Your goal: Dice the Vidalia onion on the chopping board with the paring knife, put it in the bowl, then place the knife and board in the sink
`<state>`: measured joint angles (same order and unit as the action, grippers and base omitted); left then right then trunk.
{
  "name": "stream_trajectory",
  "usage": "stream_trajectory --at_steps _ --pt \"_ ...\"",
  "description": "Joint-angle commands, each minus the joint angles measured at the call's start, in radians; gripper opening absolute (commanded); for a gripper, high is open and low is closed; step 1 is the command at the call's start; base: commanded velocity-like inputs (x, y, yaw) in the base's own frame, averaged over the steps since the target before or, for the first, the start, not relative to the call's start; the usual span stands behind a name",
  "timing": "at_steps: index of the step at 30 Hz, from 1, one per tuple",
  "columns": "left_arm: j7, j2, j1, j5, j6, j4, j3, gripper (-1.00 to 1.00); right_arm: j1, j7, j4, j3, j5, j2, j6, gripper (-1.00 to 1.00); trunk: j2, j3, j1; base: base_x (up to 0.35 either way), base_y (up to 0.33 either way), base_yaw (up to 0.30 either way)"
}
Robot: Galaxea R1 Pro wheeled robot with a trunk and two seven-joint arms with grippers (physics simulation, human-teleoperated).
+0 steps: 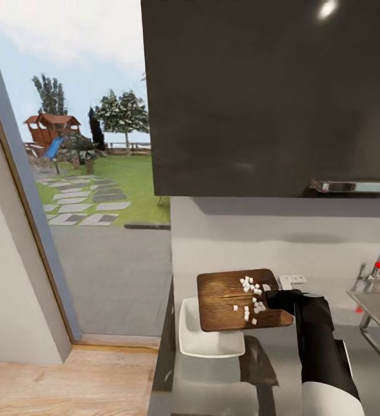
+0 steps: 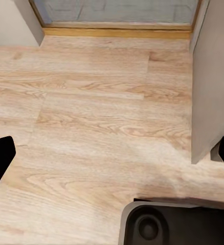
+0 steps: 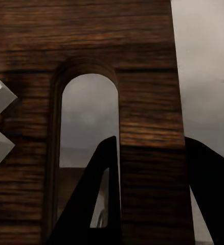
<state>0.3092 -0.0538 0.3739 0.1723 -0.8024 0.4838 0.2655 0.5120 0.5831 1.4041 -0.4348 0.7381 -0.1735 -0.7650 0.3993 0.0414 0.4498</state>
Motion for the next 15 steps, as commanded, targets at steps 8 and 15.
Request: stream_trajectory --at_steps 8,15 --pt "0.003 -0.001 0.0 0.01 -0.003 0.001 0.009 1.0 0.0 0.011 0.001 -0.002 0.01 -0.001 -0.001 -1.0 0.001 0.012 0.0 -0.238 -0.13 0.0" --pt "0.004 -0.002 0.0 0.01 -0.003 0.001 0.009 1.0 0.001 0.011 0.001 -0.002 0.009 -0.001 -0.001 -1.0 0.001 0.023 0.0 -0.028 0.074 0.0"
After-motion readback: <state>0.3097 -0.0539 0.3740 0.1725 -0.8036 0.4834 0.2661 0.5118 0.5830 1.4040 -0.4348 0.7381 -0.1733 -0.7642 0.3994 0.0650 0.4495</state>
